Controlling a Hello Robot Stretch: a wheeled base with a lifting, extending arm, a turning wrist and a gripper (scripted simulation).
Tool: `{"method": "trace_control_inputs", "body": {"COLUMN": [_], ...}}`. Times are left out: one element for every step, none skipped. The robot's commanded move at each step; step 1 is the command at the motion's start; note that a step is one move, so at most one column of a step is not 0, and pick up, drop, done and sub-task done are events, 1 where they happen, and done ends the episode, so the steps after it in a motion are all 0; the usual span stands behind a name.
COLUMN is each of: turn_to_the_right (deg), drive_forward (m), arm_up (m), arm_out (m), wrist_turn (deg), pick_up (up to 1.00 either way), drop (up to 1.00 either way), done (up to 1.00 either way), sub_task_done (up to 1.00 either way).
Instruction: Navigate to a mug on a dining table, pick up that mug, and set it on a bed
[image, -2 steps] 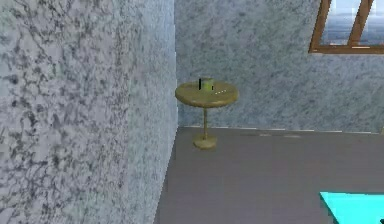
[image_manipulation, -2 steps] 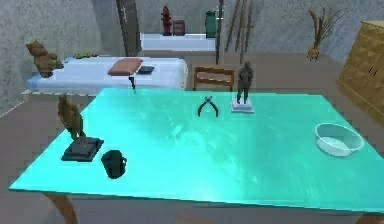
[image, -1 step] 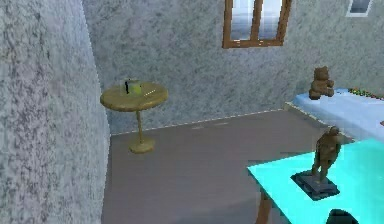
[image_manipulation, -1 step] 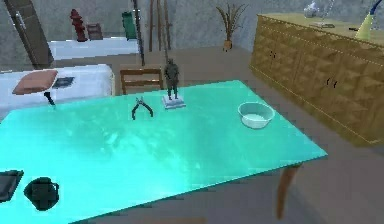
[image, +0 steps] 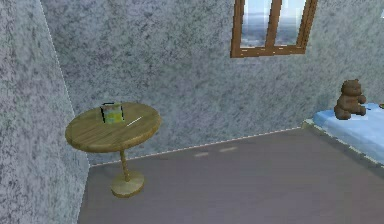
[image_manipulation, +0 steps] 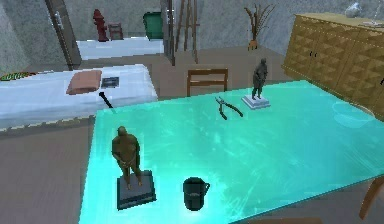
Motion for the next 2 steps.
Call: {"method": "trace_control_inputs", "body": {"turn_to_the_right": [0.0, 0.0], "drive_forward": [0.00, 0.00], "arm_up": [0.50, 0.26], "arm_out": [0.00, 0.00], "wrist_turn": [0.0, 0.0], "pick_up": [0.00, 0.00], "drop": [0.00, 0.00], "done": [0.00, 0.00], "sub_task_done": [0.00, 0.00]}}
